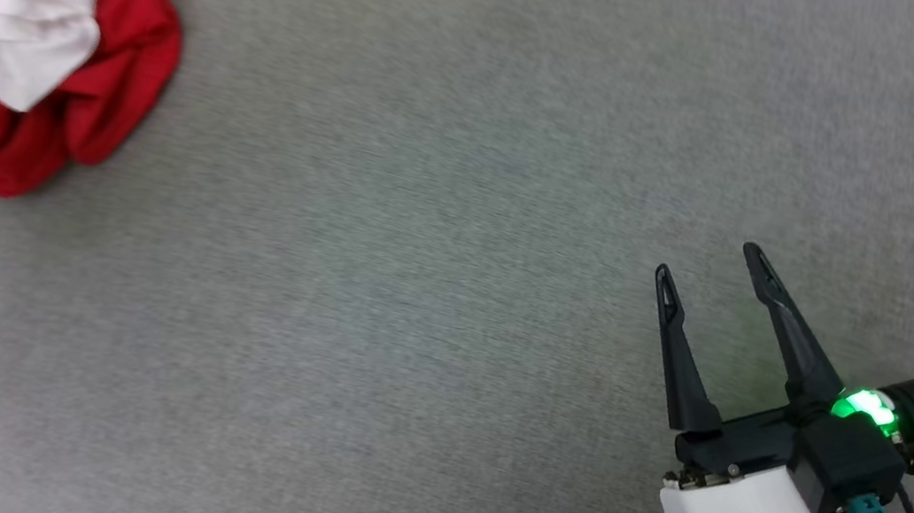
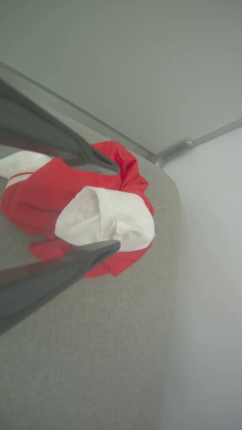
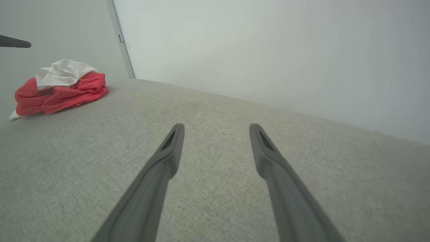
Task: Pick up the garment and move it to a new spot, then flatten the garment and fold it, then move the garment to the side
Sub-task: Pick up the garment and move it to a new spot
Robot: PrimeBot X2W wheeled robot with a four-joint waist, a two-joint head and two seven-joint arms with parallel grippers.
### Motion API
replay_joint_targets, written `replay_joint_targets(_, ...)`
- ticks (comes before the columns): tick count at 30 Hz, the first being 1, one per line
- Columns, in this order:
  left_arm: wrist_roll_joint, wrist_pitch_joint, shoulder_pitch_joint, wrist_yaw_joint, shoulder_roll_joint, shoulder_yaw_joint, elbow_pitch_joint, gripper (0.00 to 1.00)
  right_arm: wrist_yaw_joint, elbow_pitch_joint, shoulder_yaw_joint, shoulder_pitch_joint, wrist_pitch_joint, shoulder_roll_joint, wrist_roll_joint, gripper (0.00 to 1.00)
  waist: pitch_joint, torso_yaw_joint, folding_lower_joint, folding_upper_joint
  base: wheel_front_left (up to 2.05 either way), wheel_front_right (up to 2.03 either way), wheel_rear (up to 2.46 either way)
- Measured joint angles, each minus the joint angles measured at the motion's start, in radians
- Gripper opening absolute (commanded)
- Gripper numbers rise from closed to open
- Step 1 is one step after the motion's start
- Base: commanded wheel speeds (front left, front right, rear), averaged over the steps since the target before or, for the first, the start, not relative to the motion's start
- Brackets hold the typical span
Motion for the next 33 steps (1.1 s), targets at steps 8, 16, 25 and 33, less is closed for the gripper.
replay_joint_targets(8, -0.239, 0.370, -0.204, 0.000, 0.170, -0.085, 0.115, 1.00, 0.000, -0.019, 0.023, -0.013, 0.009, -0.002, -0.014, 1.00, 0.113, -0.077, 0.0000, 0.0000, 0.00, 0.00, 0.00)
replay_joint_targets(16, -0.298, 0.545, -0.314, 0.000, 0.229, -0.099, 0.236, 1.00, 0.000, -0.024, 0.038, -0.032, 0.006, 0.000, -0.020, 1.00, 0.194, -0.140, -0.0001, 0.0000, 0.00, 0.00, 0.00)
replay_joint_targets(25, -0.289, 0.546, -0.325, 0.000, 0.237, -0.137, 0.315, 0.00, 0.000, 0.001, 0.034, -0.047, -0.011, 0.005, -0.026, 1.00, 0.217, -0.167, -0.0002, 0.0000, 0.00, 0.00, 0.00)
replay_joint_targets(33, -0.345, 0.402, -0.279, 0.000, 0.248, -0.225, 0.185, 0.00, 0.000, 0.048, 0.032, -0.052, -0.015, 0.005, -0.022, 1.00, 0.153, -0.160, -0.0002, 0.0000, 0.00, 0.00, 0.00)
